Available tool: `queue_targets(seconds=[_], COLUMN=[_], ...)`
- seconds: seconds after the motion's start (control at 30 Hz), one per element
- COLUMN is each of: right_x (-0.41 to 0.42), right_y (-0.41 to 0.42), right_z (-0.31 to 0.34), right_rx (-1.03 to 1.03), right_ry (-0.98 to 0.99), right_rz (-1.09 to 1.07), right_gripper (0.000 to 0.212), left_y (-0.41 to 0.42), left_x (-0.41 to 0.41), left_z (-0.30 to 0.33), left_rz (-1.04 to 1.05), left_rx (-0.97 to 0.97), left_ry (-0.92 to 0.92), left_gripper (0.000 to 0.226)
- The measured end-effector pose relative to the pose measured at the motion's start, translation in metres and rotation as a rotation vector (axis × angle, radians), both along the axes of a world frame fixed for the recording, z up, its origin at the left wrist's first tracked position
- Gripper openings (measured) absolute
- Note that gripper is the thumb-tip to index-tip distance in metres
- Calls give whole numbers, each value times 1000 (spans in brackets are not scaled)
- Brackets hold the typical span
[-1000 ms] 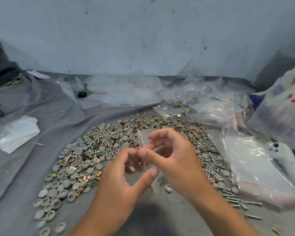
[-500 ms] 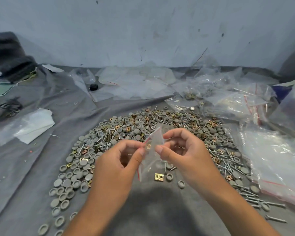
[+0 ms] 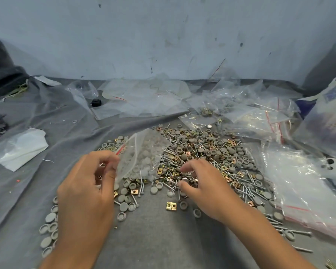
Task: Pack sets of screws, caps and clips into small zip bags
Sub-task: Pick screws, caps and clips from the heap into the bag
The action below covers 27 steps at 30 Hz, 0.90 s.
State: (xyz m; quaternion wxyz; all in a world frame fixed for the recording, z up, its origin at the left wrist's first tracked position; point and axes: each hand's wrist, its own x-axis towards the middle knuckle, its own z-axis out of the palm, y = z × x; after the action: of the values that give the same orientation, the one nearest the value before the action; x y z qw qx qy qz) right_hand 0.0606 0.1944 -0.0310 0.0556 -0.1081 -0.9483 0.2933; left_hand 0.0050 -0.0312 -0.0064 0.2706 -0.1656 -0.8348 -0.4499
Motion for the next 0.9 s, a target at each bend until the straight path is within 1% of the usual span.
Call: queue_targets(seconds=[0.03,0.07,0.1,0.13,0.23,0.3,0.37,0.47,0.6,0.73,0.9], right_x=[-1,-3,-4,-5,-6,-6,-5,-4,-4,-5,-5], right_y=[2,3,3,3,4,4,4,4,7,8,9], right_z=[-5,-10,-13,-15,-15,-15,-16,-16,-14,-14,-14], right_rx=[128,207,247,257,263,278,293,307,286,267,255], right_ry=[-53,-80,-77,-59,-10,-20,-28,-24,9,8,13], right_rz=[-23,-35,-37,-36,-42,-33,-12,-2,-14,-6,-5], right_gripper=[35,43,45,42,22,18,18,16,11,14,16], left_y=[1,1,1,0,-1,0,1,3,4,4,5], left_x=[0,0,0,-1,-4,-4,-4,-4,-3,-1,-1], left_z=[0,0,-2,-3,-9,-10,-12,-13,-13,-11,-11], left_rz=[-9,-20,-35,-53,-89,-100,-108,-115,-98,-101,-118], left_rx=[-11,-26,-47,-71,-150,-179,-179,-150,-93,-71,-73], left_ry=[10,25,42,54,63,70,76,71,65,27,7], left_gripper=[7,11,17,24,37,40,41,42,32,26,25])
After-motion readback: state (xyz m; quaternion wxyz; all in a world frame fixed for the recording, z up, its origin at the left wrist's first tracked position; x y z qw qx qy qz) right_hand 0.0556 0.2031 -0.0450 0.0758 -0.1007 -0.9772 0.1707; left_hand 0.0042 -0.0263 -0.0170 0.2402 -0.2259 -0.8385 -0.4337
